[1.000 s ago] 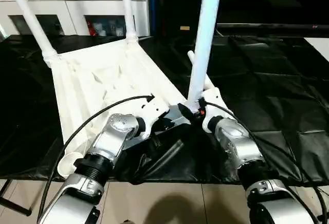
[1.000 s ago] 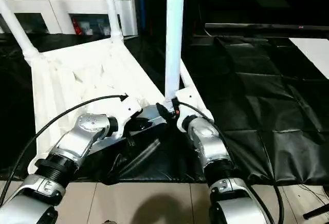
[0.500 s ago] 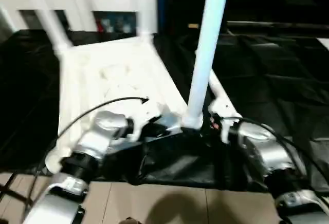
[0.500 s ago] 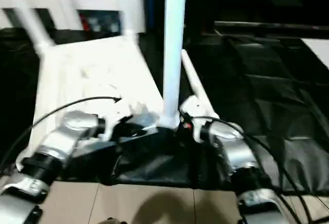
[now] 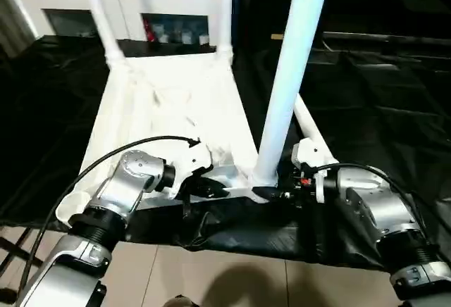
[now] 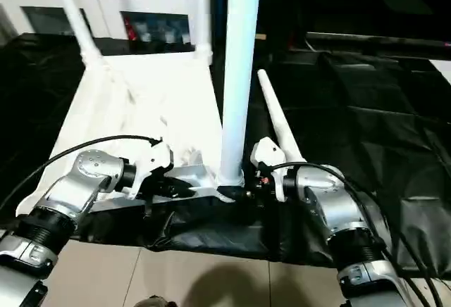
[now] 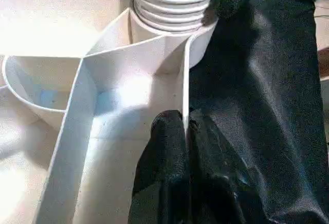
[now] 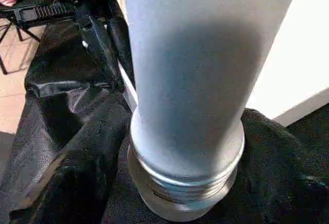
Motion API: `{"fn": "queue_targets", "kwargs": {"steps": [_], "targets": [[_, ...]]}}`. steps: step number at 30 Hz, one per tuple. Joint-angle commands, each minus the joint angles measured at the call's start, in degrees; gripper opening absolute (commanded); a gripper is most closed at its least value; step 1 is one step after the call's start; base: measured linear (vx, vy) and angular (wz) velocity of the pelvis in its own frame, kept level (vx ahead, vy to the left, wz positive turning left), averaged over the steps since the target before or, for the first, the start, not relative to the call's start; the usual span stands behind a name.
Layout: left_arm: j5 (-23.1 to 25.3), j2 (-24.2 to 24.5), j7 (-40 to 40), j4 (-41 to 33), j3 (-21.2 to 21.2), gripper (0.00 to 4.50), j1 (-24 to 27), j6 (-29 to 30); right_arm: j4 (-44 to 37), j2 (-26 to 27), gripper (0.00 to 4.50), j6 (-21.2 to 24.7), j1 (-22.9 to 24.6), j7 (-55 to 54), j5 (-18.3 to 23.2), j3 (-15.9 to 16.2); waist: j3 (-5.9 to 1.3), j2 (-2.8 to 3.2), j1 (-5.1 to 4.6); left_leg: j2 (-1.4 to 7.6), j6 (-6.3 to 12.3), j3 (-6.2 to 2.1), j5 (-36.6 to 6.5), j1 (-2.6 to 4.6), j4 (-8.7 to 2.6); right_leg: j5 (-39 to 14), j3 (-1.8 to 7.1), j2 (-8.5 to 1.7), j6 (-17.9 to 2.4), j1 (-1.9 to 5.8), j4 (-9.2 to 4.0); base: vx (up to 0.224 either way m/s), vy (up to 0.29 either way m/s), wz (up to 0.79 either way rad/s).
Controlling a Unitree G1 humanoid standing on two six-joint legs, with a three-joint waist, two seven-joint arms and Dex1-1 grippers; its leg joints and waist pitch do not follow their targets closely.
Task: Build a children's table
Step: Rotate leg to tighten
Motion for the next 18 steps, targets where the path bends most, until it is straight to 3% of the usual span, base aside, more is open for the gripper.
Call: {"fn": "queue_targets", "kwargs": {"steps": [1,7,11,12,15,16,18], "targets": [[-1.6,-0.8,0.9,-1.0,0.2,0.0,-1.2,-0.9,-2.8,1.5,3.1,0.2,0.3,4.2,1.1,3.4,-4.19,-0.64,-0.23,3.46,3.0,-1.05,-13.0,0.88,-3.64,-16.9,2.99,-5.19,-10.5,2.76,-4.81,0.0,0.0,0.0],[-1.6,-1.2,1.5,-1.2,0.5,0.0,-0.9,-1.0,-3.9,1.6,2.82,0.7,1.2,3.9,1.1,3.9,-4.23,-0.53,-0.11,3.42,3.1,-1.04,-12.6,0.85,-3.57,-16.5,2.98,-5.15,-10.4,2.73,-4.76,0.0,0.0,0.0],[-1.1,-3.8,7.5,-0.3,1.9,0.0,-1.5,-0.9,-3.5,3.5,2.76,1.5,1.9,-0.4,0.3,3.5,-4.21,-0.49,-0.09,3.44,3.05,-1.03,-12.5,0.88,-3.53,-16.0,2.99,-5.13,-10.5,2.71,-4.76,0.0,0.0,0.0],[-0.9,-4.3,8.7,-0.1,2.2,0.0,-1.6,-0.9,-3.2,3.9,2.75,1.7,1.9,-1.5,0.0,3.3,-4.08,-0.49,-0.11,3.4,2.57,-1.05,-14.0,1.12,-3.61,-18.0,2.97,-5.18,-10.4,2.56,-5.06,0.0,0.0,0.0],[-0.4,-6.6,13.3,0.3,2.8,0.0,-2.2,-0.3,1.6,8.0,2.74,0.2,0.4,-12.6,-3.0,1.7,-3.76,-0.46,-0.76,3.29,1.03,-1.36,-16.5,1.0,-4.02,-22.8,2.84,-5.32,-9.1,2.49,-5.45,0.0,0.0,0.0],[0.0,-7.6,15.3,0.3,2.9,0.0,-2.4,0.3,3.6,9.8,2.74,0.3,-0.4,-17.2,-3.8,0.8,-3.73,-0.63,-1.3,3.13,0.31,-1.65,-17.3,0.89,-4.21,-24.9,2.66,-5.49,-8.3,2.84,-5.54,0.0,0.0,0.0],[0.8,-9.8,20.2,0.3,3.4,0.0,-3.1,2.0,7.6,14.2,2.74,1.5,-2.3,-26.1,-4.2,-1.0,-3.62,-0.61,-2.27,3.06,-0.29,-1.73,-18.1,0.92,-4.28,-26.8,2.68,-5.45,-7.5,2.64,-5.77,0.0,0.0,0.0]]}}
